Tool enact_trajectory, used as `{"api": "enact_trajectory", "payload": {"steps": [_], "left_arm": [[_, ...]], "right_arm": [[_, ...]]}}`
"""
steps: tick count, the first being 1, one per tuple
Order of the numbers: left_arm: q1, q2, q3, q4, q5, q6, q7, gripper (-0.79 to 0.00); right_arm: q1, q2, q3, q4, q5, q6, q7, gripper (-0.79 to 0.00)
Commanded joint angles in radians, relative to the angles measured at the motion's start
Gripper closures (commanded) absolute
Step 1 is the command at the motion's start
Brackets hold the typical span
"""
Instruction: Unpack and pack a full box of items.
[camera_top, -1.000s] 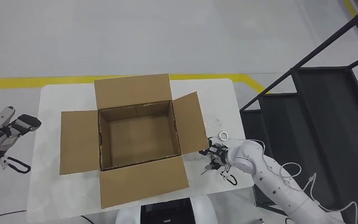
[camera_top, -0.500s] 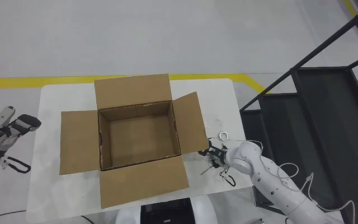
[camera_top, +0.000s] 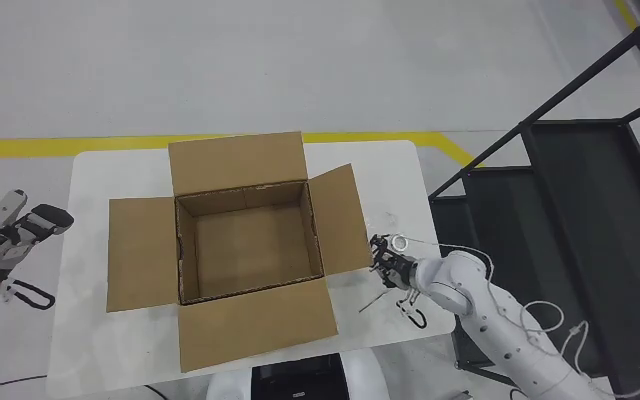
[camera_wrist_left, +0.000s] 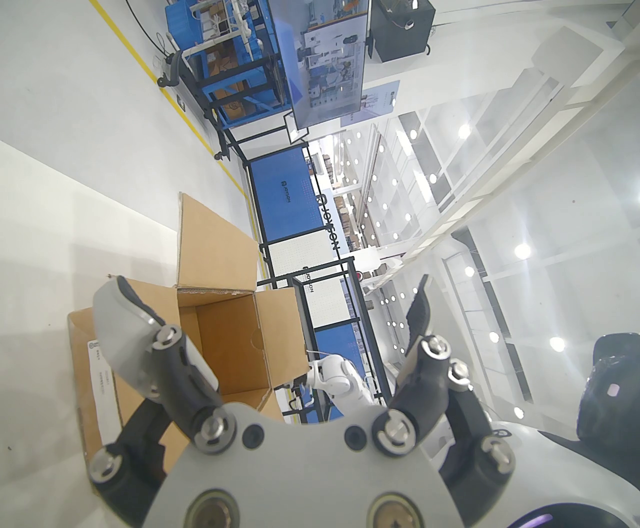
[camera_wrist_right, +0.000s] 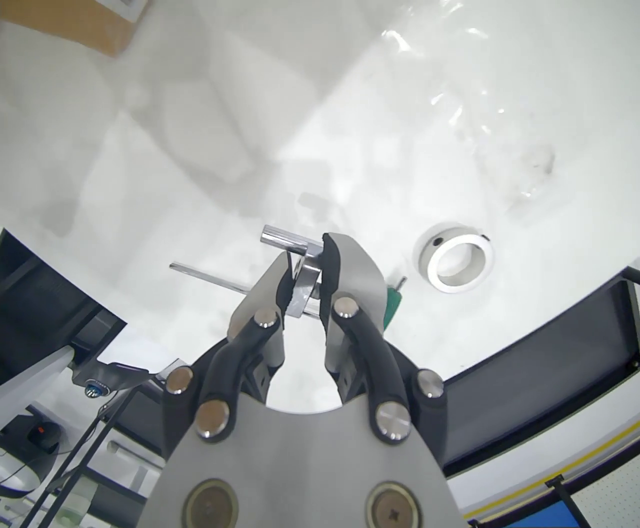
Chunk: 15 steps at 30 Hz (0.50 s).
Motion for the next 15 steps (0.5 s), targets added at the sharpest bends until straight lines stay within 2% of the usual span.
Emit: {"api": "enact_trajectory", "payload": {"steps": [1,6,9,12,15], "left_arm": [[0.000,0.000,0.000,0.000,0.000,0.000,0.000,-0.785],[0.000,0.000,0.000,0.000,0.000,0.000,0.000,-0.785],[0.000,0.000,0.000,0.000,0.000,0.000,0.000,-0.785],[0.000,0.000,0.000,0.000,0.000,0.000,0.000,-0.785],[0.000,0.000,0.000,0.000,0.000,0.000,0.000,-0.785]], "right_arm": [[-0.055,0.010,0.064,-0.066,-0.005,0.000,-0.011,0.000],[-0.180,0.028,0.214,-0.226,-0.033,0.034,-0.053,0.000],[-0.234,0.031,0.295,-0.310,-0.052,0.066,-0.119,0.000],[-0.262,0.031,0.348,-0.366,-0.083,0.089,-0.188,0.000],[-0.247,0.030,0.360,-0.405,-0.110,0.082,-0.254,0.000]]}}
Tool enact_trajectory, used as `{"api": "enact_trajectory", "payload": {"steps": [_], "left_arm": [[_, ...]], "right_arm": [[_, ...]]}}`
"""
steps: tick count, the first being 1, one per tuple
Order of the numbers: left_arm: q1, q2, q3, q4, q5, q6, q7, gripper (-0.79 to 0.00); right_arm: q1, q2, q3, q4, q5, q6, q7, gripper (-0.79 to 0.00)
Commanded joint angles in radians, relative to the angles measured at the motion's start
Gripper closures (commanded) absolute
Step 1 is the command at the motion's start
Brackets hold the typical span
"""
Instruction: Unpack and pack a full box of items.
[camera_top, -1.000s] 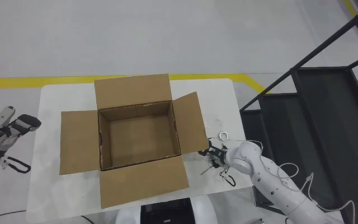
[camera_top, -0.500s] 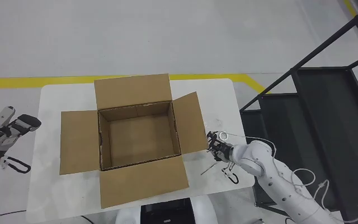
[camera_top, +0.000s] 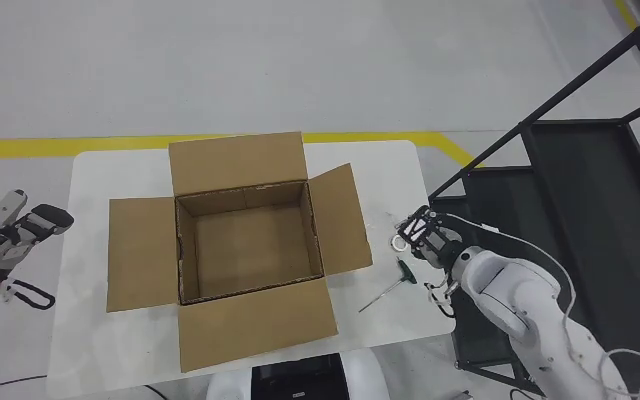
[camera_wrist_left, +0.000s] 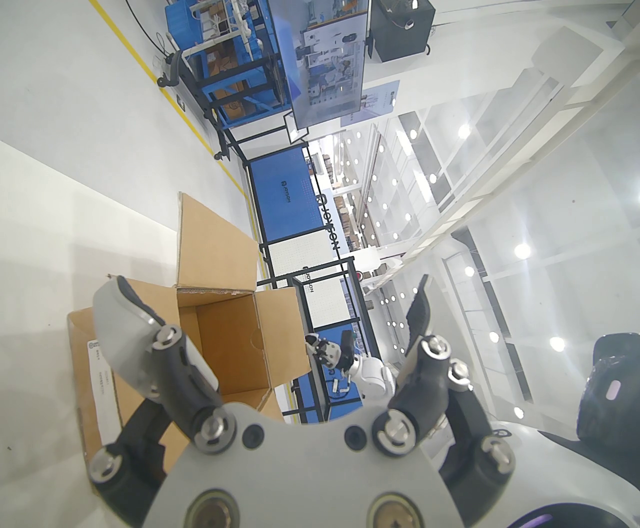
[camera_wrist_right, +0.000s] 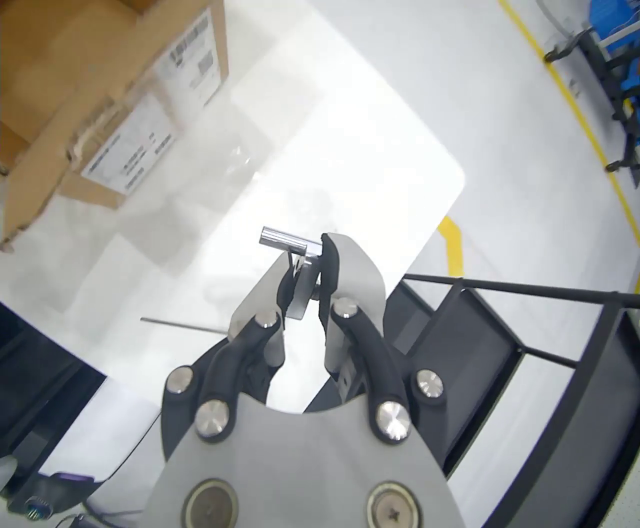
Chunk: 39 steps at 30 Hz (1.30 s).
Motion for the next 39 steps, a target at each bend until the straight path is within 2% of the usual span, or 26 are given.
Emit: {"api": "enact_trajectory", "payload": {"steps": [1,5,7,12,16,19,23,27,28,29,30,31,35,39], "left_arm": [[0.000,0.000,0.000,0.000,0.000,0.000,0.000,-0.785],[0.000,0.000,0.000,0.000,0.000,0.000,0.000,-0.785],[0.000,0.000,0.000,0.000,0.000,0.000,0.000,-0.785],[0.000,0.000,0.000,0.000,0.000,0.000,0.000,-0.785],[0.000,0.000,0.000,0.000,0.000,0.000,0.000,-0.785],[0.000,0.000,0.000,0.000,0.000,0.000,0.000,-0.785],[0.000,0.000,0.000,0.000,0.000,0.000,0.000,-0.785],[0.000,0.000,0.000,0.000,0.000,0.000,0.000,-0.785],[0.000,0.000,0.000,0.000,0.000,0.000,0.000,-0.785],[0.000,0.000,0.000,0.000,0.000,0.000,0.000,-0.785],[0.000,0.000,0.000,0.000,0.000,0.000,0.000,-0.785],[0.000,0.000,0.000,0.000,0.000,0.000,0.000,-0.785],[0.000,0.000,0.000,0.000,0.000,0.000,0.000,-0.785],[0.000,0.000,0.000,0.000,0.000,0.000,0.000,-0.785]], "right_arm": [[0.026,-0.001,-0.004,-0.019,-0.021,-0.018,-0.040,0.000],[0.130,-0.004,-0.061,-0.039,-0.044,-0.061,-0.101,0.000],[0.208,-0.008,-0.121,-0.029,-0.029,-0.114,-0.136,0.000],[0.476,-0.037,-0.381,0.070,-0.016,-0.224,-0.120,0.000],[0.718,-0.098,-0.656,0.244,0.049,-0.253,-0.092,0.000],[0.870,-0.158,-0.826,0.383,0.096,-0.229,-0.057,0.000],[1.010,-0.231,-0.970,0.543,0.157,-0.191,-0.021,0.000],[1.090,-0.293,-1.068,0.653,0.189,-0.144,0.064,0.000],[1.104,-0.307,-1.090,0.672,0.192,-0.145,0.083,-0.099],[1.117,-0.319,-1.108,0.687,0.191,-0.138,0.093,-0.274],[1.125,-0.331,-1.123,0.702,0.201,-0.139,0.100,-0.576],[1.135,-0.342,-1.136,0.719,0.210,-0.145,0.114,-0.785],[1.160,-0.372,-1.157,0.752,0.219,-0.134,0.135,-0.785],[1.152,-0.367,-1.120,0.720,0.239,-0.161,0.125,-0.785]]}}
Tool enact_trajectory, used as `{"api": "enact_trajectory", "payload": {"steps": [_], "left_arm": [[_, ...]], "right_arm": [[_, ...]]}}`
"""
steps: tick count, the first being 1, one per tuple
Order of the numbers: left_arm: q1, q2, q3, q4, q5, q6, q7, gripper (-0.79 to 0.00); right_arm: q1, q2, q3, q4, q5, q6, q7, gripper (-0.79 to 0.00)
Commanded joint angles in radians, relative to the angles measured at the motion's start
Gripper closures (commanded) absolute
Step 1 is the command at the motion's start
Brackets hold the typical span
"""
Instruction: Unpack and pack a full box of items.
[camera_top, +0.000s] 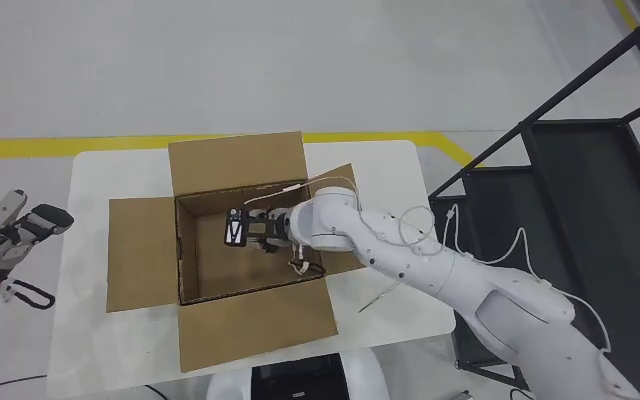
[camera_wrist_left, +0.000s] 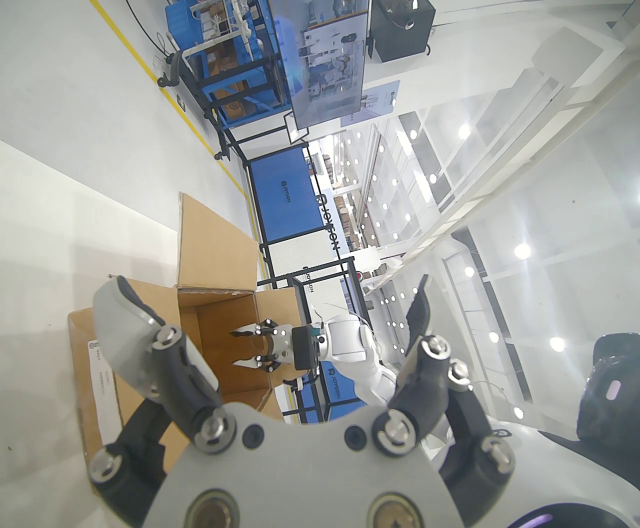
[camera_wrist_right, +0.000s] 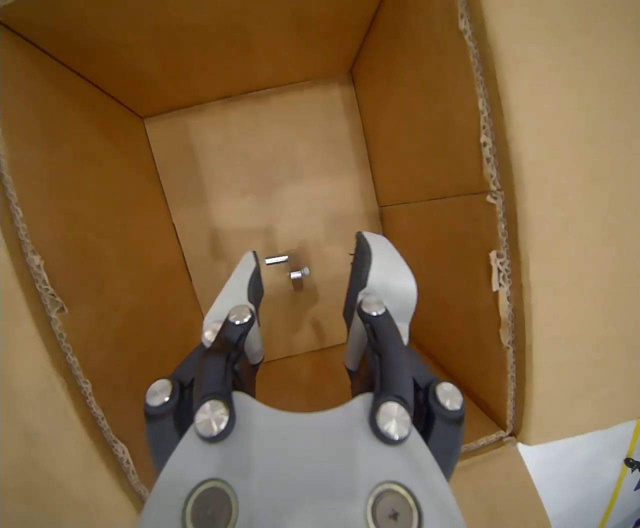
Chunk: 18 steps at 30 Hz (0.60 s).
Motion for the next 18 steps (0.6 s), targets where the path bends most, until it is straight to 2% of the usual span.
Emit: {"api": "enact_trajectory", "payload": {"steps": [1,4,7,12,18], "left_arm": [[0.000,0.000,0.000,0.000,0.000,0.000,0.000,-0.785],[0.000,0.000,0.000,0.000,0.000,0.000,0.000,-0.785],[0.000,0.000,0.000,0.000,0.000,0.000,0.000,-0.785],[0.000,0.000,0.000,0.000,0.000,0.000,0.000,-0.785],[0.000,0.000,0.000,0.000,0.000,0.000,0.000,-0.785]], "right_arm": [[-0.017,0.013,0.039,-0.034,0.018,-0.027,-0.022,-0.785],[-0.075,0.056,0.143,-0.107,0.041,-0.077,-0.059,-0.785],[-0.191,0.116,0.300,-0.232,0.052,-0.122,-0.082,-0.785],[-0.498,0.214,0.648,-0.472,0.020,-0.142,-0.087,-0.785],[-0.866,0.264,1.012,-0.643,-0.030,-0.074,-0.181,-0.785]]}}
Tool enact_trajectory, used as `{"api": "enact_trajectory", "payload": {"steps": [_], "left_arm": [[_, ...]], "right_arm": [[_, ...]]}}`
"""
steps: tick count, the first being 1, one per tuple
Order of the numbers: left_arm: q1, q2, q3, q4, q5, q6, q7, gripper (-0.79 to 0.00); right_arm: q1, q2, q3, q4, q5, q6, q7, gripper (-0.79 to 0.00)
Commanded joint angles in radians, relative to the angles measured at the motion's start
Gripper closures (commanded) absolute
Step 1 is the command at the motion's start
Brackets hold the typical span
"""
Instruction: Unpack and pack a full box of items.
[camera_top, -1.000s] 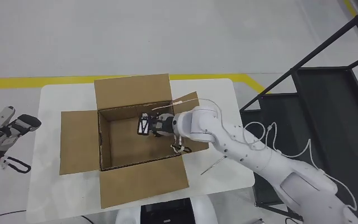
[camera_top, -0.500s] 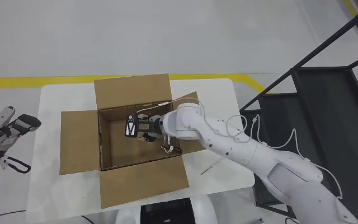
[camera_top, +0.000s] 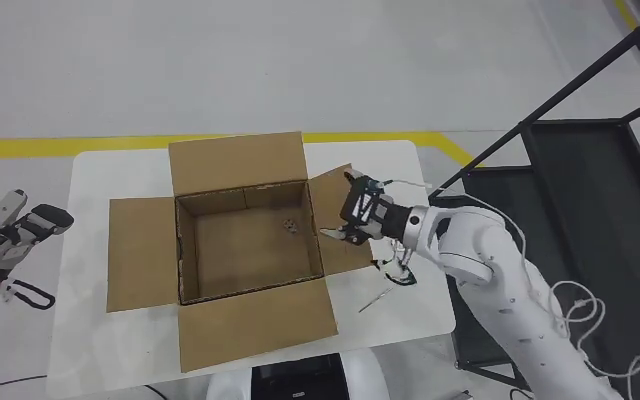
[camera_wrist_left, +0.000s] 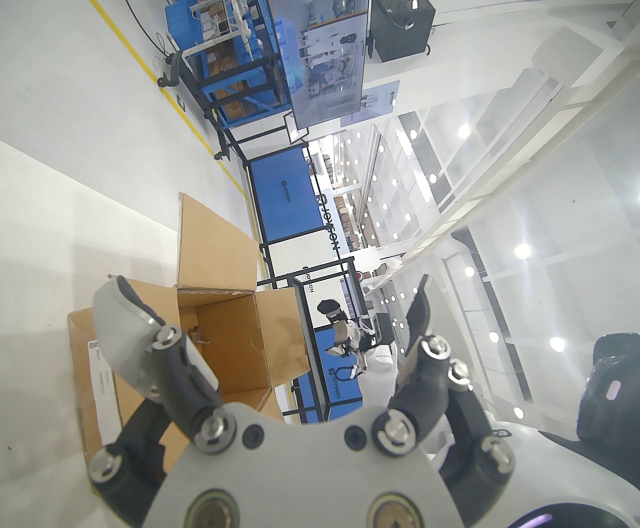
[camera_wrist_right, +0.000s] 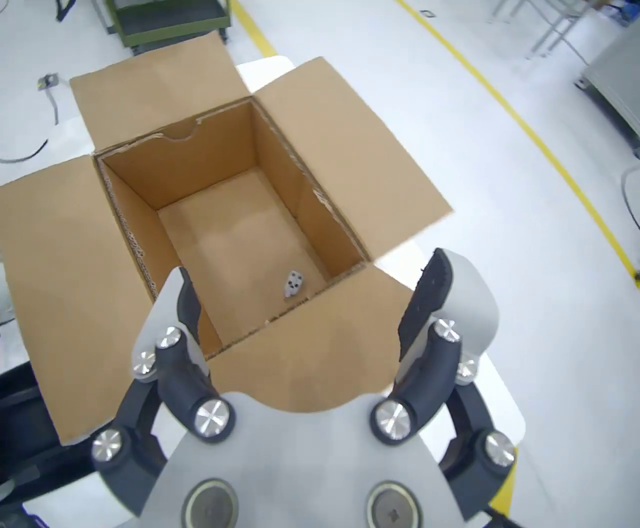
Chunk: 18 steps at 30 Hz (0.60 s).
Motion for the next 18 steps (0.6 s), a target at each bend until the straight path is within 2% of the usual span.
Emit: {"api": "enact_trajectory", "payload": {"steps": [1,6,9,12,15,18], "left_arm": [[0.000,0.000,0.000,0.000,0.000,0.000,0.000,-0.785],[0.000,0.000,0.000,0.000,0.000,0.000,0.000,-0.785],[0.000,0.000,0.000,0.000,0.000,0.000,0.000,-0.785],[0.000,0.000,0.000,0.000,0.000,0.000,0.000,-0.785],[0.000,0.000,0.000,0.000,0.000,0.000,0.000,-0.785],[0.000,0.000,0.000,0.000,0.000,0.000,0.000,-0.785]], "right_arm": [[-0.117,0.006,0.113,-0.034,-0.015,0.037,-0.032,-0.785],[-0.342,0.010,0.294,-0.071,-0.044,0.105,-0.128,-0.785],[-0.429,0.012,0.352,-0.052,-0.018,0.051,-0.151,-0.785],[-0.471,0.018,0.391,-0.015,0.023,-0.060,-0.126,-0.785],[-0.490,0.024,0.404,0.028,0.058,-0.128,-0.064,-0.785],[-0.483,0.028,0.388,0.052,0.064,-0.130,0.021,-0.785]]}}
